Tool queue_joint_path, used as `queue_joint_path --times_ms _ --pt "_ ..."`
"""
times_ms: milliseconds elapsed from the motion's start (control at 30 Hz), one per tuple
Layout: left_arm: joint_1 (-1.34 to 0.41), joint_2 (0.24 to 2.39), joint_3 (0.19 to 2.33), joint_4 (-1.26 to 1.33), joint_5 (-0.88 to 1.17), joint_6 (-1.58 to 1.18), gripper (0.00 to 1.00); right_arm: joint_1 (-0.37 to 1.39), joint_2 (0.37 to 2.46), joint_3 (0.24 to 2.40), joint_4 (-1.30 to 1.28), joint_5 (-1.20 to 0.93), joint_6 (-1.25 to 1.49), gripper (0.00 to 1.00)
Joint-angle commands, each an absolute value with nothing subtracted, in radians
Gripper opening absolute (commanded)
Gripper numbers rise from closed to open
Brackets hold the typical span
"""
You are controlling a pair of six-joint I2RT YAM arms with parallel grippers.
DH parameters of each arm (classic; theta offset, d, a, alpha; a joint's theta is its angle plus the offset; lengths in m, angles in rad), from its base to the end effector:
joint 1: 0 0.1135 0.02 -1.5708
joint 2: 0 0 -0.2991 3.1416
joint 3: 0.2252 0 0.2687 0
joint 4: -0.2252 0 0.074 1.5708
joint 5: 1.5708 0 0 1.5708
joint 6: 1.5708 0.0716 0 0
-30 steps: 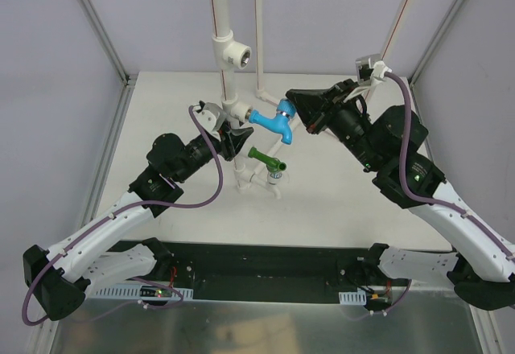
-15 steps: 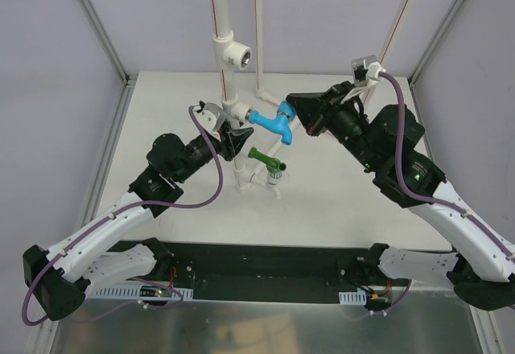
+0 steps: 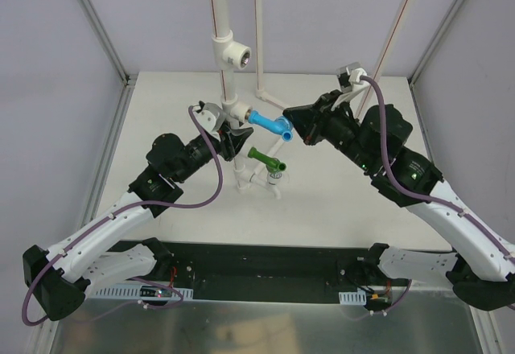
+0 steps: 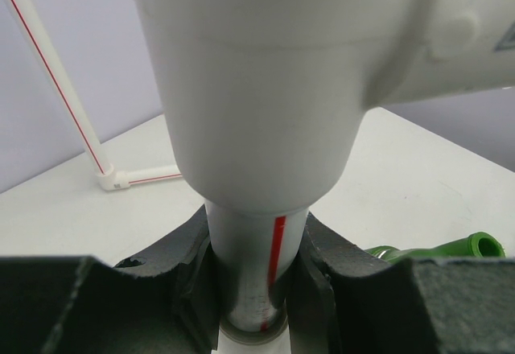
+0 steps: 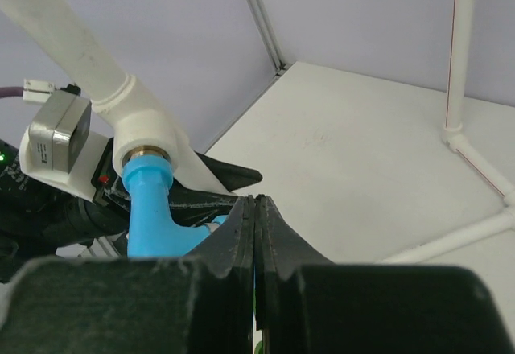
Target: Install the water faucets
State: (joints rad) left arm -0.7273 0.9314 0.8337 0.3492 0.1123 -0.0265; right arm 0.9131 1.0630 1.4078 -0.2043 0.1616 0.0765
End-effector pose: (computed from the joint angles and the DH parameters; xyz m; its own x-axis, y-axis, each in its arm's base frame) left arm 0.1804 -0.1713 0.4238 0.1662 -0.1831 -0.9689 0.7464 0.6655 0.0022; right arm 0.1583 0.1861 0.5401 0.0331 0.1663 -0.9855 -0.6882 0.7188 0.0981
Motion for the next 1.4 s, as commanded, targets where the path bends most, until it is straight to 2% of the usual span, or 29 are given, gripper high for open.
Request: queue_joint_path --times_ms 0,300,333,533,700,967,1367 --pt "-0.741 0.936 0.836 0.311 0.121 -0.146 0.00 0.925 1.078 1.387 -0.351 0.028 0.100 0.00" --pt "-0.739 0.936 0.844 0.308 0.126 -0.144 0.00 0.925 1.045 1.330 -0.324 -0.083 0.124 0.00" --pt "-0.741 0.937 0.844 0.310 0.126 -0.144 0.00 0.925 1.036 1.324 -0.322 -0.066 0.121 0.03" --pt "-0.741 0.937 0.844 0.310 0.127 -0.147 0.00 0.925 0.967 1.255 -0.262 0.168 0.051 0.41" --pt "-0.741 0.934 0.841 0.308 0.123 -0.143 0.00 0.922 0.882 1.168 -0.164 0.227 -0.119 0.55" --pt "-0.741 0.931 0.838 0.310 0.123 -0.141 0.00 0.923 0.729 0.985 0.129 -0.083 -0.449 0.63" --pt "-0.739 0.930 0.835 0.308 0.127 -0.141 0.00 0.923 0.828 1.075 0.198 -0.193 -0.569 0.69"
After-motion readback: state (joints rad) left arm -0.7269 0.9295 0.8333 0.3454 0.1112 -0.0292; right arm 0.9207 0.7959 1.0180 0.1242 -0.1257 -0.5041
